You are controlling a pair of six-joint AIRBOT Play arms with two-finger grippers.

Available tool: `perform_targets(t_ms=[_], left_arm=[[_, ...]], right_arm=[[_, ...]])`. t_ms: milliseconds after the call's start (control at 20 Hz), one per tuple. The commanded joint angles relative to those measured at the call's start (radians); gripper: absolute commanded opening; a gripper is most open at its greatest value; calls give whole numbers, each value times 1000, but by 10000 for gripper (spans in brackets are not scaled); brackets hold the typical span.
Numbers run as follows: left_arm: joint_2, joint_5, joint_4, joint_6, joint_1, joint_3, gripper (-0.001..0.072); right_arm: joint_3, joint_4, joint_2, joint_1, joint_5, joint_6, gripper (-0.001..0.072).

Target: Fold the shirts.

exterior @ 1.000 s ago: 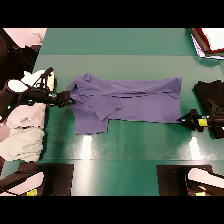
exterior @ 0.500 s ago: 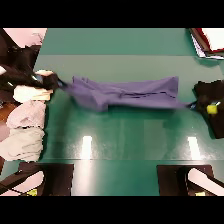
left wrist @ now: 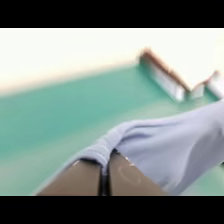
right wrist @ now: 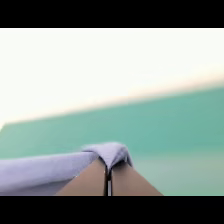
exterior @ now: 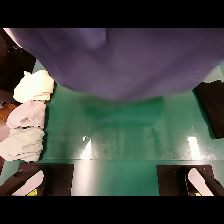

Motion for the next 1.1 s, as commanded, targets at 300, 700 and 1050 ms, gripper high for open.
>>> perform_targets(t_ms=[300, 700, 1050], left_arm=[[190, 144, -156, -1, 1, 119, 26], [68, 3, -13, -80, 1, -230, 26], [-345, -138, -14, -78, -9, -433, 26]], right_arm=[[353, -227, 124, -144, 77, 129, 10], [404, -369, -154, -44, 476, 250, 9], [404, -771, -649, 316, 711, 301, 9]])
